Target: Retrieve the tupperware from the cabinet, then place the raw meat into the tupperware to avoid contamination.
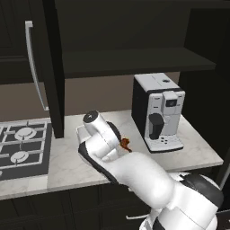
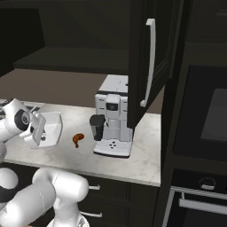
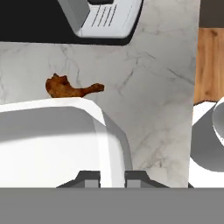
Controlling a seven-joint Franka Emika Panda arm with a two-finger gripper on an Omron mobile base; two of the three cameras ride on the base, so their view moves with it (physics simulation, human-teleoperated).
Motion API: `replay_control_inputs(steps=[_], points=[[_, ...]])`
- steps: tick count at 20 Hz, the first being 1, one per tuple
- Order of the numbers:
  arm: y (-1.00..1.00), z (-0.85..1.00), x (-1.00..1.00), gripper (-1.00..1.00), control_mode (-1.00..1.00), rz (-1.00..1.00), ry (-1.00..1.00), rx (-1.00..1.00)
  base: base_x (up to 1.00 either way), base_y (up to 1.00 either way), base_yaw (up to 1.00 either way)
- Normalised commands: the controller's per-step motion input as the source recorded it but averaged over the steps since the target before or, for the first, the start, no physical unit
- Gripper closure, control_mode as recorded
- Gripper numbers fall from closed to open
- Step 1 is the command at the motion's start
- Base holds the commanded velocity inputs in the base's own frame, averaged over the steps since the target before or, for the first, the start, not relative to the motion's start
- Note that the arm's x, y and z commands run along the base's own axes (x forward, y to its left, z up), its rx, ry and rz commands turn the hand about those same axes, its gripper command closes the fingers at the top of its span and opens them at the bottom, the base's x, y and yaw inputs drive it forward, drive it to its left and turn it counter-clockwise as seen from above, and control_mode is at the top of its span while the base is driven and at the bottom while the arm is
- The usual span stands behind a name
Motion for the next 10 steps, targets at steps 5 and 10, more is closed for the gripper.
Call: replay_control_inputs(steps=[5,10], points=[[0.31,-0.20,0.26,1.00,-1.00,-0.04,0.07,0.00,0.00,0.00,0.00],[0.19,-0.28,0.10,1.00,-1.00,-0.05,0.00,0.00,0.00,0.00,0.00]])
